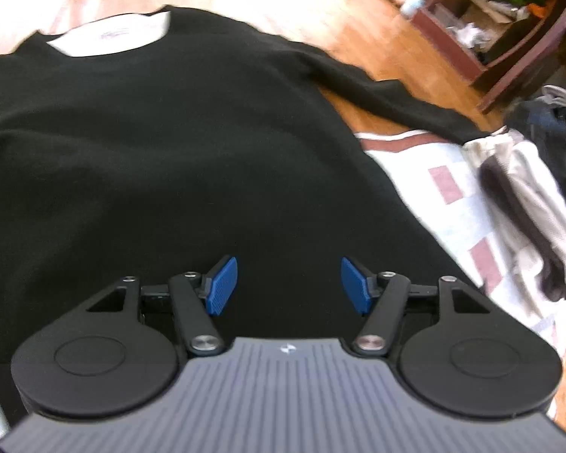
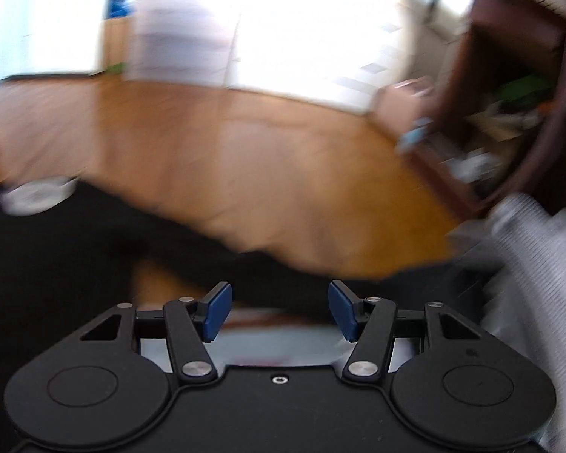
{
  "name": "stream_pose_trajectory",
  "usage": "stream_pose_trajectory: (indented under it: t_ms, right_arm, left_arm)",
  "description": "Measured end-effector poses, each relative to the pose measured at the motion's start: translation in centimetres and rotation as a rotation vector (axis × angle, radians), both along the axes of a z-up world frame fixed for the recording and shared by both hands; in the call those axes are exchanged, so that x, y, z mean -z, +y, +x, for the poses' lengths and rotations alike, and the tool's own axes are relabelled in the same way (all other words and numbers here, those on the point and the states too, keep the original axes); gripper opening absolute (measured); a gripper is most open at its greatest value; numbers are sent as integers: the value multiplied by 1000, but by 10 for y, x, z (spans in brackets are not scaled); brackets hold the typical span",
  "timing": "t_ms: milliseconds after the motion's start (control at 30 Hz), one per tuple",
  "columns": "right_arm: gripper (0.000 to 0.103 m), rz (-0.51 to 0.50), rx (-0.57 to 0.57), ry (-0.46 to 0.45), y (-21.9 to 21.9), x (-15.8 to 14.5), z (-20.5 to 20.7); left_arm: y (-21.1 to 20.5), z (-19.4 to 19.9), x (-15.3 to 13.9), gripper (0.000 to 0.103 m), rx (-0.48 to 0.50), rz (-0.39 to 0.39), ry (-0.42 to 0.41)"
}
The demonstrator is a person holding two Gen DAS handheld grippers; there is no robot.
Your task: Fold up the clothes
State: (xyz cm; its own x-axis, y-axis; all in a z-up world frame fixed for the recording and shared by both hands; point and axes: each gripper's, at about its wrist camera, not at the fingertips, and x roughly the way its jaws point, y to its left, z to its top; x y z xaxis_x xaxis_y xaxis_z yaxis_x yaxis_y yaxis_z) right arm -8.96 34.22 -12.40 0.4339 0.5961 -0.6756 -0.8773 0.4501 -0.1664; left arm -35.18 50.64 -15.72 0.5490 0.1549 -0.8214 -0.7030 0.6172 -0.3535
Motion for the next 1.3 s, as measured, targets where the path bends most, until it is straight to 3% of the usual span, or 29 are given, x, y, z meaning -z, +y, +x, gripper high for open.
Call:
stream_pose_trajectory:
  t_ms: [67, 100, 167, 267, 367, 467, 633, 700, 833, 1033, 1067, 1100, 1133, 1167, 1300]
  right_arm:
    - [63, -13, -63, 117, -8, 23, -12]
    - [64, -26, -89, 183, -13, 36, -18]
    - [64, -103, -140, 263, -28, 64, -34]
    - [64, -168, -140, 246, -53, 82, -49]
    - [65, -148, -72, 321, -74, 85, -42]
    - [67, -104, -2, 420, -93, 92, -41]
    - [67, -20, 70, 410, -112, 106, -55]
    - [67, -16, 74, 387, -116, 106, -61]
    - [68, -22, 70, 337, -124, 105, -72]
    - [69, 8, 80, 318, -144, 109, -80]
    - [69, 21, 88, 334, -144, 109, -77]
    - [69, 34, 95, 350, -144, 109, -75]
    - [71, 47, 103, 367, -145, 109, -72]
    - [71, 60, 110, 383, -145, 109, -70]
    - [71, 113, 140, 447, -146, 110, -59]
  left_arm:
    - [-9, -28, -9, 61, -21, 23, 23]
    - [-15, -44, -13, 66, -35, 45, 27]
    - [-21, -76, -11, 70, -80, 53, 71]
    - [-16, -115, 3, 70, -211, 7, 150]
    - [-6, -150, 12, 70, -343, -84, 134]
    - [-2, -165, 13, 72, -393, -147, 74]
    - [-18, -170, 13, 84, -428, -123, 130]
    - [-24, -170, 18, 85, -414, -140, 146]
    - [-32, -159, 20, 95, -379, -127, 189]
    - [-31, -163, 19, 96, -388, -173, 148]
    - [-31, -163, 19, 94, -385, -175, 140]
    - [-31, -163, 18, 86, -377, -173, 132]
    - [-32, -162, 18, 63, -370, -171, 125]
    - [-32, -162, 17, 54, -362, -169, 118]
    - [-34, -159, 14, 34, -332, -161, 90]
